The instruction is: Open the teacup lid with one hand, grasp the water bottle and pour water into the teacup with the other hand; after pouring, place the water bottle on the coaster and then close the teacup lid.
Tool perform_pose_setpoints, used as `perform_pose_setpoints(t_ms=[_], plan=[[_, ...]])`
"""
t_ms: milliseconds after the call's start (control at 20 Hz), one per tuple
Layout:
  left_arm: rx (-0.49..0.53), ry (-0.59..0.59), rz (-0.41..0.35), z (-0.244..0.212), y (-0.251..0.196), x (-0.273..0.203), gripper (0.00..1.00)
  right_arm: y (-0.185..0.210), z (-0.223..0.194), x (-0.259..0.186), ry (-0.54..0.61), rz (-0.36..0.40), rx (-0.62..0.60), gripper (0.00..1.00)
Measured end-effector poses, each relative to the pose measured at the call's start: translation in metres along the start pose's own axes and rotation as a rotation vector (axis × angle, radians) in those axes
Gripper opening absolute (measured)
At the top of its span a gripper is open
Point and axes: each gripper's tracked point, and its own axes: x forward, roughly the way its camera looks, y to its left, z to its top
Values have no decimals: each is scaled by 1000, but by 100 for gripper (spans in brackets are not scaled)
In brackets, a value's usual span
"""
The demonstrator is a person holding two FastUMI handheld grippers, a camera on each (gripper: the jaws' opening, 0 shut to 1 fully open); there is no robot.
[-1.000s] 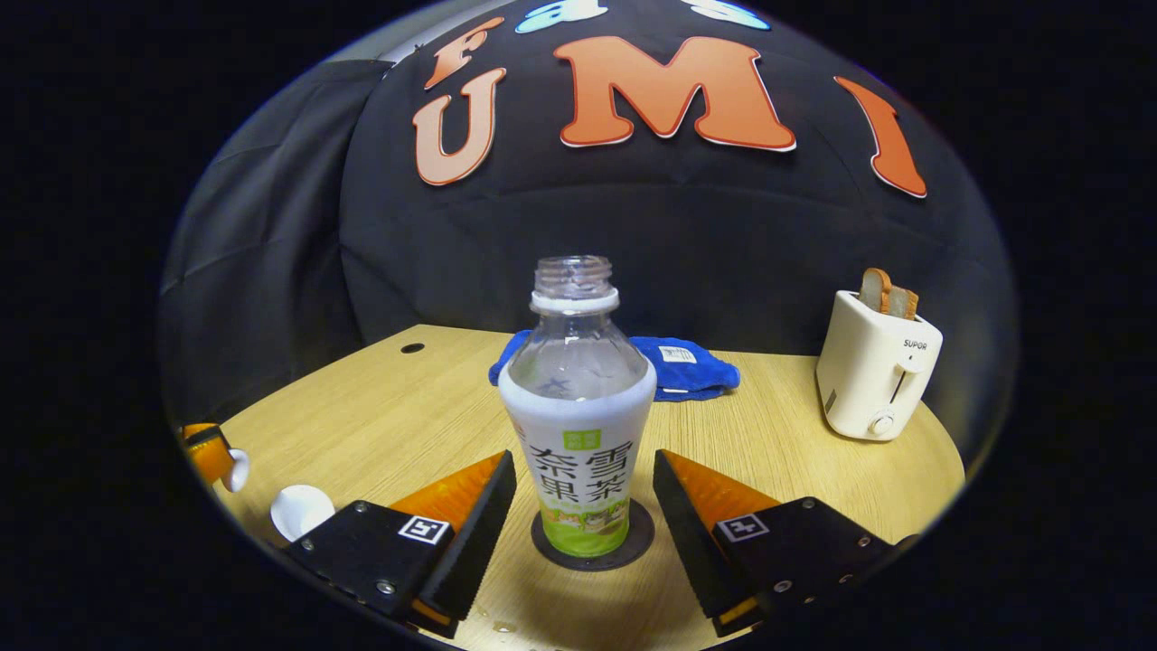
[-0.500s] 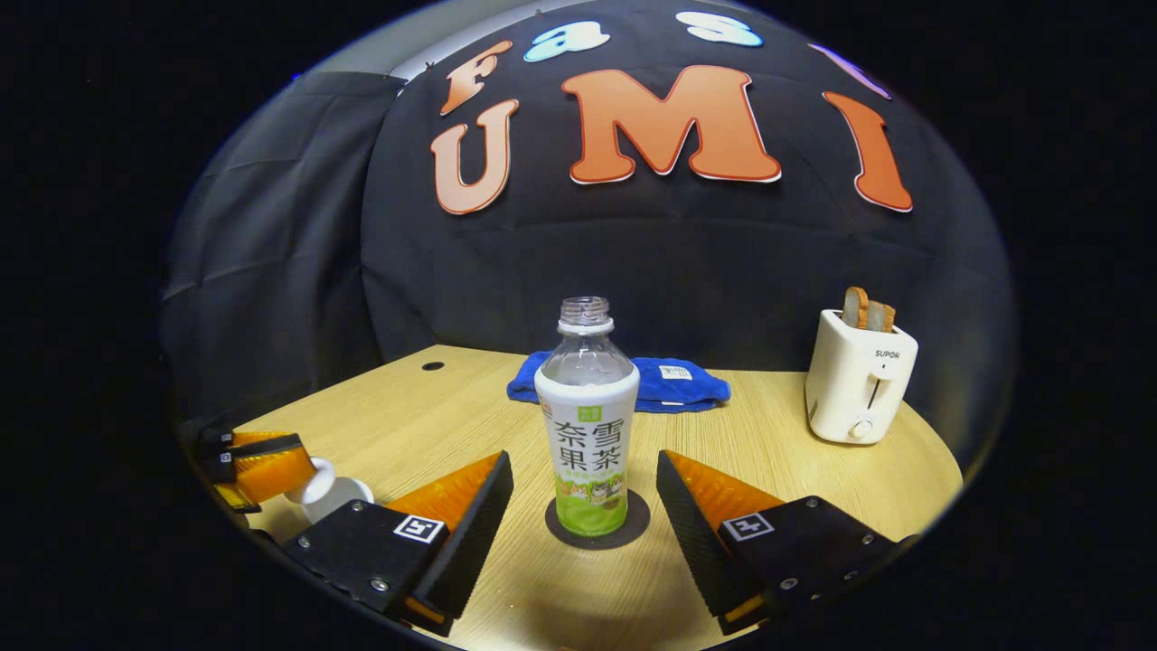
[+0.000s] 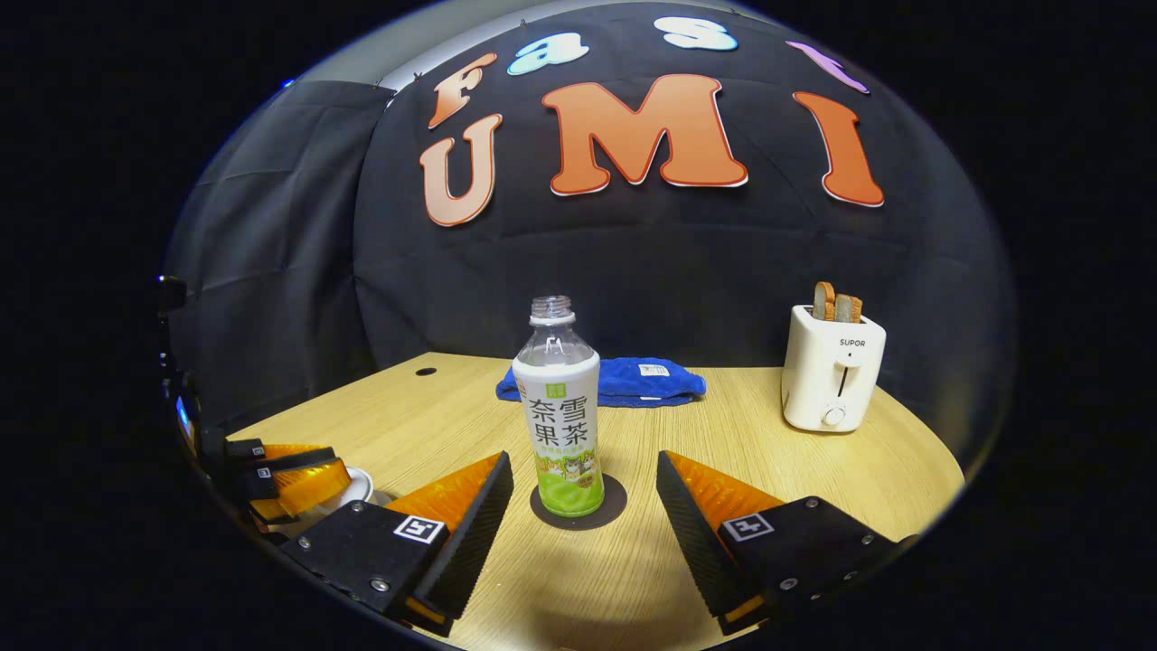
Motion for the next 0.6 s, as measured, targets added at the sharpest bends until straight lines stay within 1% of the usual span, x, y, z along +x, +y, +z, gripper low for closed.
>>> perform_pose_setpoints(t_ms=[50,150,250,350,450,550,600], plan=[[2,8,11,-3,3,-1,27,0,-2,-2,4,7,11,96],[6,4,13,-3,3,0,29,0,-6,-7,13,14,23,96],[42,18,20,-6,2,0,30,-2,-7,-11,13,13,27,96],[71,17,29,-4,2,0,35,-1,-5,-16,5,14,37,96],[81,10,34,-1,2,0,51,1,-2,-23,-1,24,49,96],[86,-22,40,10,1,-5,74,4,1,-33,-10,38,65,96],[83,-52,45,19,2,-5,93,3,5,-38,-20,36,66,96]])
